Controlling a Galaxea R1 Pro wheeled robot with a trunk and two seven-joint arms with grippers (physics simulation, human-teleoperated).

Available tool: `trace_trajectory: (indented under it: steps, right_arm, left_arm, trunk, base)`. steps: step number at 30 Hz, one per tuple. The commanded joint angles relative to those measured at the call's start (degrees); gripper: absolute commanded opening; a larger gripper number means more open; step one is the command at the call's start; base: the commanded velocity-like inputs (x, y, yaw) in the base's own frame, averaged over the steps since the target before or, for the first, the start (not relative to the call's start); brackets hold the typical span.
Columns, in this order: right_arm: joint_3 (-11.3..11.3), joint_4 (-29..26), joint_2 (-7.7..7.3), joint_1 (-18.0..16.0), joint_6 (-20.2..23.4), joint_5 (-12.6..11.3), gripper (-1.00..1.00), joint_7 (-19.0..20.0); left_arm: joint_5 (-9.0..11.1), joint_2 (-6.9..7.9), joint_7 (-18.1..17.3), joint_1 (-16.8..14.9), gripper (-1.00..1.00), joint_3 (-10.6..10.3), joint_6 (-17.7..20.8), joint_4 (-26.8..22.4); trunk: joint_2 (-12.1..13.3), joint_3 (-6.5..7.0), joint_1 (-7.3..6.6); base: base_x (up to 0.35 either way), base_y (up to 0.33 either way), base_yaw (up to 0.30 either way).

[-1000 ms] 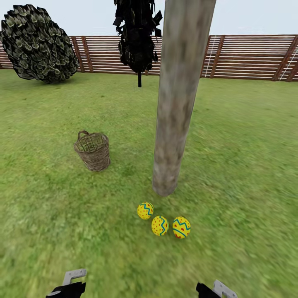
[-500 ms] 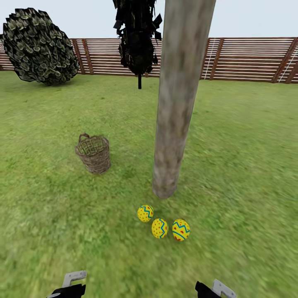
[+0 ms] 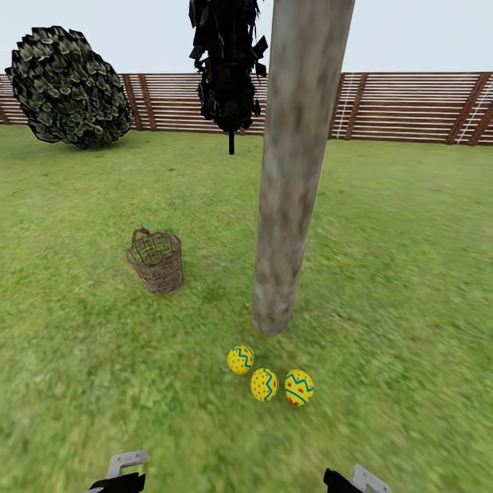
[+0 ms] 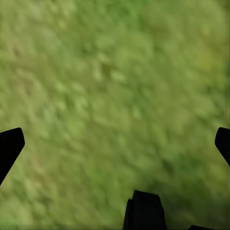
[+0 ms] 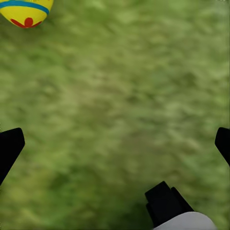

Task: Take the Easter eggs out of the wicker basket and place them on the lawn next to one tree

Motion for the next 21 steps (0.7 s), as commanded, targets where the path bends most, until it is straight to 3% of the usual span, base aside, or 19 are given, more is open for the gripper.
trace_trajectory:
  steps: [1,21]
  right_arm:
    - [0.45,0.01,-0.03,-0.05,-0.37,-0.61,1.00,-0.35]
    - [0.45,0.02,-0.01,-0.04,-0.36,-0.61,1.00,-0.35]
  left_arm:
    - [-0.60,-0.02,0.10,0.04,1.00,0.44,-0.24,0.10]
    - [-0.51,-0.07,-0.04,0.61,1.00,0.44,0.04,0.11]
  trunk:
    - [-0.02,0.06,0.00]
    - [0.78,2.31,-0.44]
  base:
    - [0.000,0.000,0.000]
    - [0.000,0.000,0.000]
